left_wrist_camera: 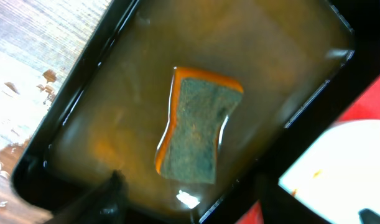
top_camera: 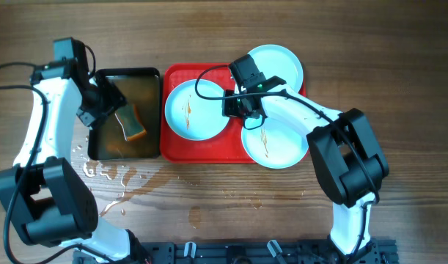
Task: Clean dirty plates on tray and stack at the side
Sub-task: 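Grasp the orange-green sponge in the water tray with the left gripper, then scrub the held plate with the sponge using the left gripper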
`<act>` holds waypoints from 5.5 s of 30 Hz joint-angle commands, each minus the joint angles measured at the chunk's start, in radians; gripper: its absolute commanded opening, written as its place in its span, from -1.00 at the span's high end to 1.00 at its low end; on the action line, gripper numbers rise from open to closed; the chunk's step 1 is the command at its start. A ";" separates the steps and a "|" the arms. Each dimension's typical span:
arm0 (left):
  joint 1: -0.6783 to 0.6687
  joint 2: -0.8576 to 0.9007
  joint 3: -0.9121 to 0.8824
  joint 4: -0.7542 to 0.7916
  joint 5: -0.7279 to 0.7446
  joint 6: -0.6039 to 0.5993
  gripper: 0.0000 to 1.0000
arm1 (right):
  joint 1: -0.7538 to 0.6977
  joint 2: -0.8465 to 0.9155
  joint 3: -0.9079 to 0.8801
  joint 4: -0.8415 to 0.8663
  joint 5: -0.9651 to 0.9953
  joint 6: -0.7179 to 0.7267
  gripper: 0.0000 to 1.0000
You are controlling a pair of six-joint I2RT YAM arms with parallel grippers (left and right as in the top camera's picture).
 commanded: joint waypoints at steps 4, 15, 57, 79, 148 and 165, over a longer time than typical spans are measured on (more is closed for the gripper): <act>0.001 0.015 -0.133 0.120 0.018 -0.035 -0.17 | 0.006 0.037 0.013 0.001 -0.006 0.019 0.91; -0.084 0.089 -0.199 0.296 0.006 0.063 0.01 | 0.006 0.037 0.013 -0.001 -0.006 0.019 0.91; -0.085 -0.140 -0.132 0.157 0.072 0.299 0.92 | 0.004 0.037 0.013 0.005 -0.062 -0.034 0.91; -0.085 -0.133 -0.152 0.176 0.072 0.298 0.92 | 0.004 0.037 0.013 -0.001 -0.062 -0.035 0.92; -0.493 0.241 -0.150 0.423 0.159 0.058 0.92 | 0.004 0.037 0.013 0.000 -0.062 -0.038 0.91; -0.511 0.264 -0.126 0.140 0.282 0.038 0.92 | 0.004 0.037 0.013 0.003 -0.062 -0.038 0.91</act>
